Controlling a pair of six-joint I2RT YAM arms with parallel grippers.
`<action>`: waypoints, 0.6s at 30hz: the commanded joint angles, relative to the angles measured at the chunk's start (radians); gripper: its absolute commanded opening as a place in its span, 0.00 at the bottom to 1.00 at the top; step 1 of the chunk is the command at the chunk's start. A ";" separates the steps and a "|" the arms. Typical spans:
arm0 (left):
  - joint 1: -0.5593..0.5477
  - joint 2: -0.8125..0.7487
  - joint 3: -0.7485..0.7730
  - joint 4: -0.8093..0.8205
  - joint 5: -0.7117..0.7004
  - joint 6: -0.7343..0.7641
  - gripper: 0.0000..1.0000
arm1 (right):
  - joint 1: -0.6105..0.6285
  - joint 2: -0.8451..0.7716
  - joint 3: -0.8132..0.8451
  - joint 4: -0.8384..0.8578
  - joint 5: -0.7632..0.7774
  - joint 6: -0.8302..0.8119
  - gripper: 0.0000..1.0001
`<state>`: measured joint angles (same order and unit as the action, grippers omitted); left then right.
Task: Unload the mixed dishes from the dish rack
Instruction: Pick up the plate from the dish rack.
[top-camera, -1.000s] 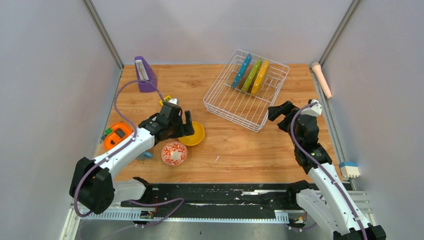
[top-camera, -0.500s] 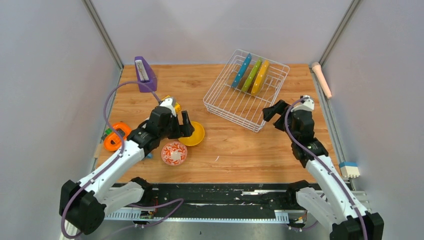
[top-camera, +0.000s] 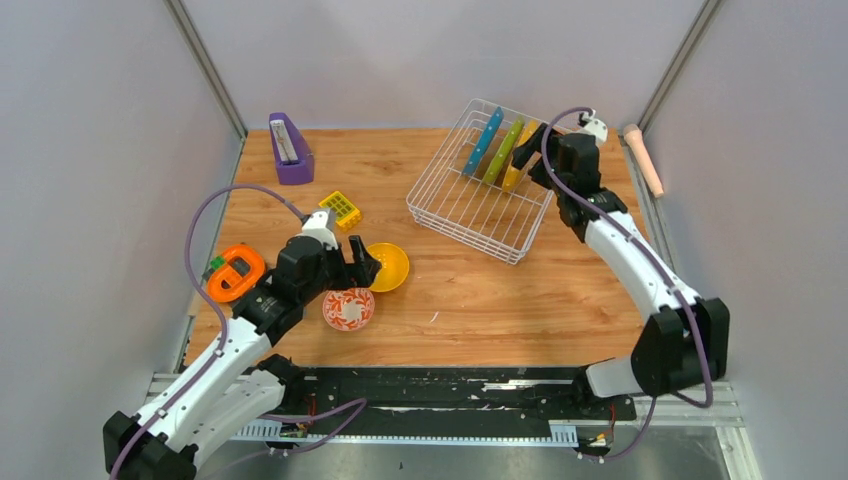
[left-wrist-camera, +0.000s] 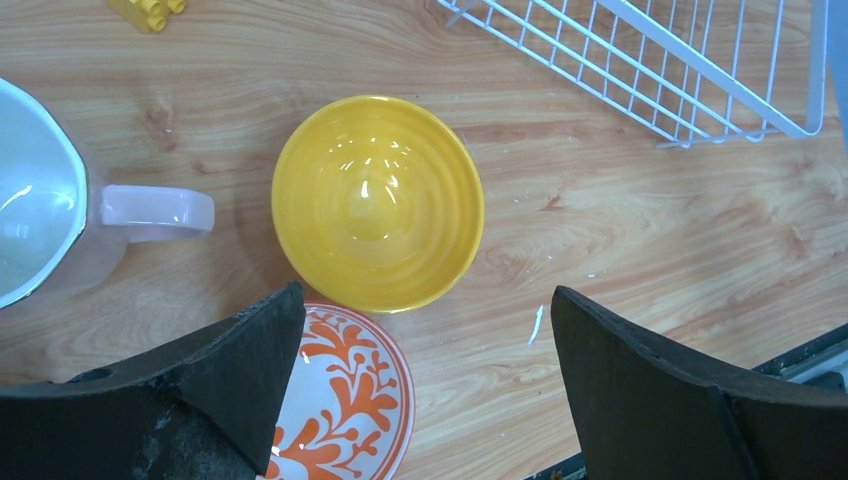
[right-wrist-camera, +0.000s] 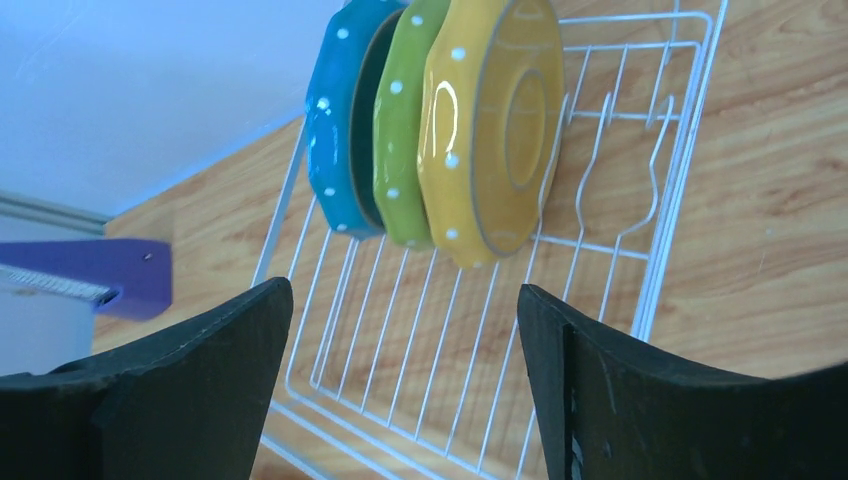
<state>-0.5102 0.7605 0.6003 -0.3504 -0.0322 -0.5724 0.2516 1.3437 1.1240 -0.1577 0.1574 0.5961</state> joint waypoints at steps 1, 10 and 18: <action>0.000 -0.021 -0.003 0.032 -0.025 0.021 1.00 | -0.003 0.158 0.169 0.001 0.093 -0.040 0.82; 0.001 -0.020 -0.007 0.031 -0.026 0.013 1.00 | -0.005 0.384 0.413 -0.039 0.281 -0.133 0.72; 0.001 -0.019 -0.005 0.026 -0.033 0.006 1.00 | -0.004 0.486 0.506 -0.067 0.281 -0.161 0.66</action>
<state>-0.5102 0.7517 0.5964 -0.3481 -0.0517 -0.5732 0.2516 1.7954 1.5669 -0.2131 0.4084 0.4706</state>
